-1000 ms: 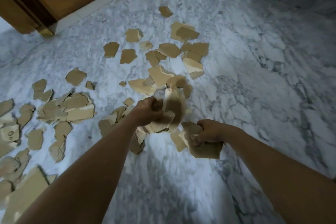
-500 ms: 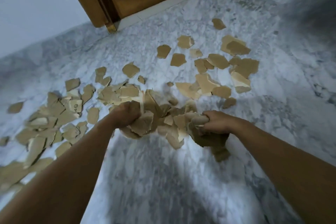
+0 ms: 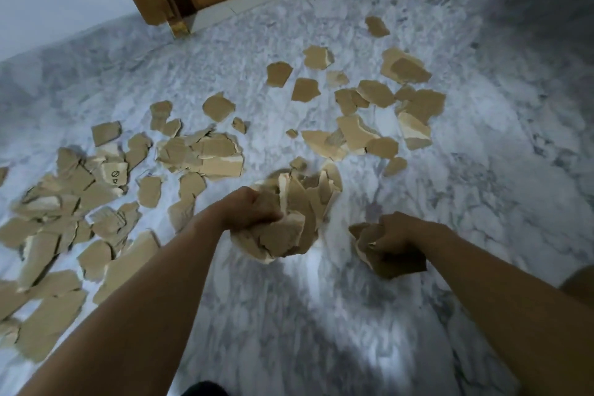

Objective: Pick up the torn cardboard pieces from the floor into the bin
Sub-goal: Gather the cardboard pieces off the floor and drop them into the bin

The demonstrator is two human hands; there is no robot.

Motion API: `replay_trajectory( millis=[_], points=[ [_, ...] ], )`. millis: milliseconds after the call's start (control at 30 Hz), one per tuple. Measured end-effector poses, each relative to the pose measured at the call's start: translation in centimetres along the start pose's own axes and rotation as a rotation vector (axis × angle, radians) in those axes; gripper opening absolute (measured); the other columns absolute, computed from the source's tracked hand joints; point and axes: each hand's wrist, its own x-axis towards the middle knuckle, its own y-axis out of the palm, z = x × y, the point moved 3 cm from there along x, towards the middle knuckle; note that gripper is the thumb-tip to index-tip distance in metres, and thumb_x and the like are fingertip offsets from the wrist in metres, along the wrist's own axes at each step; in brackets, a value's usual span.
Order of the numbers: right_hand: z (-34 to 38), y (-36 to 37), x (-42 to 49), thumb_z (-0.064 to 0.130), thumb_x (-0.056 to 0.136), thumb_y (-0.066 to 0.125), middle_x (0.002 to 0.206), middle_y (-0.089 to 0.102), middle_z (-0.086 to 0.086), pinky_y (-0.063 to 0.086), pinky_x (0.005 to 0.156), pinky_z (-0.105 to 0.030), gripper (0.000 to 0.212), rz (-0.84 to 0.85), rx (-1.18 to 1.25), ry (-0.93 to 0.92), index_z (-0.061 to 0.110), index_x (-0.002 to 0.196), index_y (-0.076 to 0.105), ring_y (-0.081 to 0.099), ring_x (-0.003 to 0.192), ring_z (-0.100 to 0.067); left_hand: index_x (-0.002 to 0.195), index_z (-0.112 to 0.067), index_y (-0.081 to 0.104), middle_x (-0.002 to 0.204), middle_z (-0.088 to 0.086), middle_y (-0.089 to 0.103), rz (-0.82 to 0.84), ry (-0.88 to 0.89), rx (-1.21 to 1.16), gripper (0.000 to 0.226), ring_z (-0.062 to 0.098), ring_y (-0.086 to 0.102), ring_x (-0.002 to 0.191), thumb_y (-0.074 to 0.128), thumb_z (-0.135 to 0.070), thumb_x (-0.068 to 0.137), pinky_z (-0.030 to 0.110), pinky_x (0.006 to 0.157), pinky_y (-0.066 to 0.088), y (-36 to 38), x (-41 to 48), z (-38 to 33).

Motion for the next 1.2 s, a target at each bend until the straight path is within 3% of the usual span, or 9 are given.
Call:
replay_trajectory(
  millis=[133,333,433,633,733,867,1000,1067,1200],
  points=[
    [-1.0,2.2,0.1,0.05,0.089,0.064,0.14,0.041,-0.015,0.047,0.089,-0.04,0.071,-0.136,0.033,0.008,0.011,0.141,0.036,0.051,0.119,-0.035,0.111,-0.026,0.063,0.108,0.002,0.065,0.036,0.094,0.1,0.058,0.023,0.061,0.099,0.068,-0.065,0.068,0.033,0.083,0.045,1.5,2.2,-4.4],
    [-1.2,3.2,-0.4,0.038,0.087,0.069,0.102,0.056,-0.009,0.04,0.068,-0.033,0.049,-0.278,0.131,-0.046,0.016,0.118,0.038,0.055,0.087,-0.029,0.138,-0.03,0.049,0.149,0.01,0.038,-0.044,0.205,0.403,0.07,0.036,0.036,0.136,0.065,-0.06,0.077,0.049,0.109,0.037,4.3,5.9,-8.0],
    [-2.3,3.7,0.0,0.039,0.083,0.073,0.082,0.049,0.0,0.039,0.06,-0.032,0.053,-0.294,0.196,-0.039,0.022,0.106,0.028,0.052,0.075,-0.025,0.116,-0.03,0.065,0.122,0.007,0.059,-0.042,0.211,0.434,0.052,0.031,0.051,0.119,0.068,-0.061,0.075,0.047,0.099,0.045,5.2,6.7,-8.3],
    [-3.0,4.3,0.2,0.042,0.077,0.079,0.097,0.06,-0.004,0.051,0.067,-0.038,0.065,-0.318,0.287,-0.048,0.025,0.116,0.03,0.061,0.082,-0.026,0.105,-0.018,0.064,0.097,0.003,0.064,-0.066,0.203,0.275,0.04,0.025,0.062,0.098,0.074,-0.045,0.078,0.033,0.08,0.049,5.5,6.2,-8.0],
    [-2.6,4.2,0.0,0.043,0.079,0.077,0.111,0.06,-0.007,0.045,0.071,-0.033,0.058,-0.27,0.212,-0.043,0.02,0.116,0.039,0.057,0.09,-0.024,0.107,-0.016,0.063,0.096,0.001,0.063,-0.121,0.169,0.124,0.04,0.024,0.061,0.095,0.075,-0.041,0.079,0.029,0.075,0.044,5.1,5.6,-7.6],
    [-2.4,2.9,-0.7,0.043,0.077,0.082,0.123,0.054,-0.005,0.042,0.076,-0.031,0.067,-0.158,0.258,-0.068,0.017,0.125,0.042,0.054,0.104,-0.025,0.132,-0.021,0.053,0.126,0.008,0.059,-0.171,0.088,-0.006,0.066,0.03,0.057,0.116,0.078,-0.047,0.076,0.039,0.094,0.048,3.1,4.3,-6.2],
    [-1.2,0.2,-1.9,0.034,0.083,0.08,0.111,0.048,0.004,0.04,0.079,-0.031,0.052,-0.118,0.407,-0.161,0.023,0.116,0.042,0.048,0.1,-0.02,0.114,-0.024,0.053,0.102,0.006,0.065,-0.168,0.078,-0.305,0.054,0.022,0.065,0.091,0.085,-0.037,0.073,0.039,0.075,0.057,0.6,2.5,-4.1],
    [-0.4,-1.1,-1.9,0.03,0.083,0.081,0.101,0.052,0.008,0.042,0.081,-0.032,0.044,-0.118,0.421,-0.19,0.024,0.111,0.047,0.052,0.099,-0.02,0.104,-0.012,0.063,0.093,0.007,0.069,-0.169,0.071,-0.316,0.042,0.019,0.066,0.082,0.083,-0.035,0.075,0.041,0.073,0.057,-0.5,1.8,-3.3],
    [1.2,-3.5,-0.3,0.039,0.074,0.085,0.111,0.061,-0.003,0.051,0.083,-0.035,0.058,-0.219,0.244,-0.219,0.017,0.119,0.056,0.059,0.102,-0.024,0.086,0.0,0.074,0.079,0.012,0.074,-0.176,0.007,-0.351,0.039,0.019,0.068,0.07,0.079,-0.038,0.079,0.028,0.061,0.053,-2.4,0.3,-1.3]
  ],
)
